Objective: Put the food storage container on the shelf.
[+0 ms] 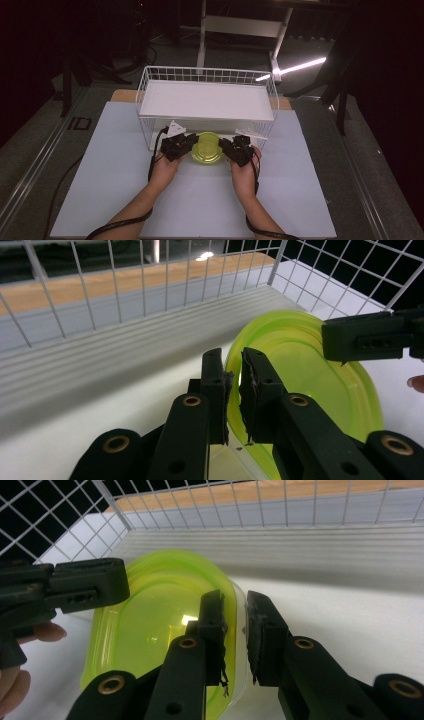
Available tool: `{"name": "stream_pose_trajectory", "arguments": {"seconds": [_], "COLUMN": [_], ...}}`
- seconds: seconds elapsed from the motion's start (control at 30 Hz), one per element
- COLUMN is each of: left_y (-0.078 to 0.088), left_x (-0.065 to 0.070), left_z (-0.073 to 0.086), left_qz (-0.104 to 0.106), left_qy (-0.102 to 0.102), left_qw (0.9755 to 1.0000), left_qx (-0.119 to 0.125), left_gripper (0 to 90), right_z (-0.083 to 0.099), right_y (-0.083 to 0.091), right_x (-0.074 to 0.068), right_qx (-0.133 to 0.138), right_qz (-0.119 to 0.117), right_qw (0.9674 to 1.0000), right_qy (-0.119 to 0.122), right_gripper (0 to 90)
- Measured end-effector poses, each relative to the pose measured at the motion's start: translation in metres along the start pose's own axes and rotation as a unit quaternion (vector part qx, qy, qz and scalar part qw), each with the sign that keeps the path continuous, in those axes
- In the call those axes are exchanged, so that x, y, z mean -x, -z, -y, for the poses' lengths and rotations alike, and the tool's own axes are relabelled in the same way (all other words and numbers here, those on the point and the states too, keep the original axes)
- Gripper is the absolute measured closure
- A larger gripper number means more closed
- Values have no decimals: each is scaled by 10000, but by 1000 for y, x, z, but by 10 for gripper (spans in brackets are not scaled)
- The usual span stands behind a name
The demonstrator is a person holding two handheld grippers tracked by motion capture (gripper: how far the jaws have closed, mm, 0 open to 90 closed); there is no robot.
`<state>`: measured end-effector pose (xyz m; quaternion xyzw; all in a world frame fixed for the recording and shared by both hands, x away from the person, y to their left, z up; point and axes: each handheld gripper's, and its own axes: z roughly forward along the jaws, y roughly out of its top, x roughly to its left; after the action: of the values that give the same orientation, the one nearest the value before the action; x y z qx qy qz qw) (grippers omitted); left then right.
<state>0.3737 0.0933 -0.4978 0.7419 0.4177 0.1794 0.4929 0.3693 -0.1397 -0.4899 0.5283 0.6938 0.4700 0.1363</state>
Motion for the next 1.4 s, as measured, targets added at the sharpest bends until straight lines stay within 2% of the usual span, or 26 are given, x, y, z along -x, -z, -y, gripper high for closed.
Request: {"name": "stream_pose_trajectory", "arguments": {"seconds": [0.07, 0.13, 0.23, 0.3, 0.4, 0.47, 0.57, 0.6, 0.7, 0.8, 0.9, 0.97, 1.0, 1.03, 1.1, 1.2, 1.23, 1.27, 1.33, 1.4], "left_y": [-1, -2, -2, -1, 0, -1, -1, -2, -3, -3, -3, -4, -5, -6, -6, -4, -4, -2, 1, 5], "left_x": [0, 0, 0, 2, 4, 4, 4, 4, 0, -7, -8, -8, -9, -9, -9, -8, -5, -5, -4, -5], "left_z": [0, 0, 0, 0, 1, 2, -1, -2, -4, -1, 0, 0, 0, -1, -1, -1, 0, 0, 0, 1], "left_qz": [-34, -32, 90, 79, 160, 135, -22, -96, -273, -304, -382, -509, -582, -634, -652, -561, -509, -524, -485, -375], "left_qy": [-27, -24, -40, -55, 52, 62, 51, -4, 157, 228, 214, 142, 34, 36, 154, 136, 249, 153, 86, 128], "left_qw": [10000, 10000, 9999, 9999, 9998, 9998, 9998, 9998, 9993, 9992, 9990, 9986, 9983, 9980, 9978, 9983, 9983, 9984, 9987, 9991], "left_qx": [8, -7, -41, -81, -134, -150, -181, -185, -195, -145, -47, -14, 1, 8, -10, 41, 94, 119, 123, 165], "left_gripper": [803, 778, 679, 620, 580, 565, 564, 564, 565, 562, 562, 561, 561, 560, 560, 529, 529, 529, 507, 478], "right_z": [-1, -2, -3, -4, -4, -4, -5, -5, -6, -6, -6, -7, -7, -8, -8, -8, -8, -8, -9, -8], "right_y": [-2, -3, -6, -8, -10, -12, -14, -14, -16, -18, -20, -22, -23, -24, -25, -24, -23, -21, -17, -10], "right_x": [1, -1, 0, 0, -2, -2, -3, -3, -3, -4, -6, -6, -6, -6, -7, -6, -6, -6, -5, -4], "right_qx": [49, 70, 87, 98, 140, 168, 194, 204, 214, 256, 291, 308, 307, 306, 299, 357, 374, 407, 384, 441], "right_qz": [30, 159, 260, 317, 417, 493, 575, 583, 603, 588, 620, 623, 611, 614, 602, 559, 561, 553, 479, 348], "right_qw": [10000, 9998, 9996, 9994, 9990, 9986, 9981, 9981, 9979, 9979, 9976, 9976, 9977, 9976, 9977, 9978, 9977, 9976, 9981, 9984], "right_qy": [-10, 64, 55, 32, 63, 44, 86, 88, 46, 35, 56, 41, 24, 19, 22, 21, 44, 68, 48, -46], "right_gripper": [783, 782, 783, 782, 782, 781, 781, 781, 780, 778, 777, 775, 773, 769, 742, 699, 698, 691, 673, 643]}}
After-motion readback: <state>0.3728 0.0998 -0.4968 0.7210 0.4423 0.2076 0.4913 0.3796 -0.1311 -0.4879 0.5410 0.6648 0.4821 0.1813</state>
